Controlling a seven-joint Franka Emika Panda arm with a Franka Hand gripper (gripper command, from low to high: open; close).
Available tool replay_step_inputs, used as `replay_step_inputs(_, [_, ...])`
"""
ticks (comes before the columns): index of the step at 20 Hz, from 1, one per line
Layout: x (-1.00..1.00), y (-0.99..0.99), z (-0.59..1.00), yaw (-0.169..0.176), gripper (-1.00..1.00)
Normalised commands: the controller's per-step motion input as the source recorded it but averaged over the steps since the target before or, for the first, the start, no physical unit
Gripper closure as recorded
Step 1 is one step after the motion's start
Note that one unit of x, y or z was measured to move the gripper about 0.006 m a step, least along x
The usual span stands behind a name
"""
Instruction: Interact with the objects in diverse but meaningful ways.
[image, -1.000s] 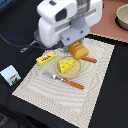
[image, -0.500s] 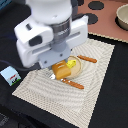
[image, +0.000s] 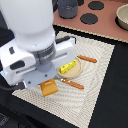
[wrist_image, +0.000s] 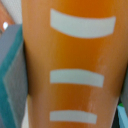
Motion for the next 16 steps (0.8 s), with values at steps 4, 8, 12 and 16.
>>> replay_step_inputs(4, [0.24,-0.18,-0.38,0.031,1.0])
replay_step_inputs(8, [0.16,-0.19,-0.43,0.035,1.0])
replay_step_inputs(12, [0.1,-0.19,-0.1,0.03,1.0])
replay_step_inputs(16, [0.03,-0.17,-0.01,0.021,1.0])
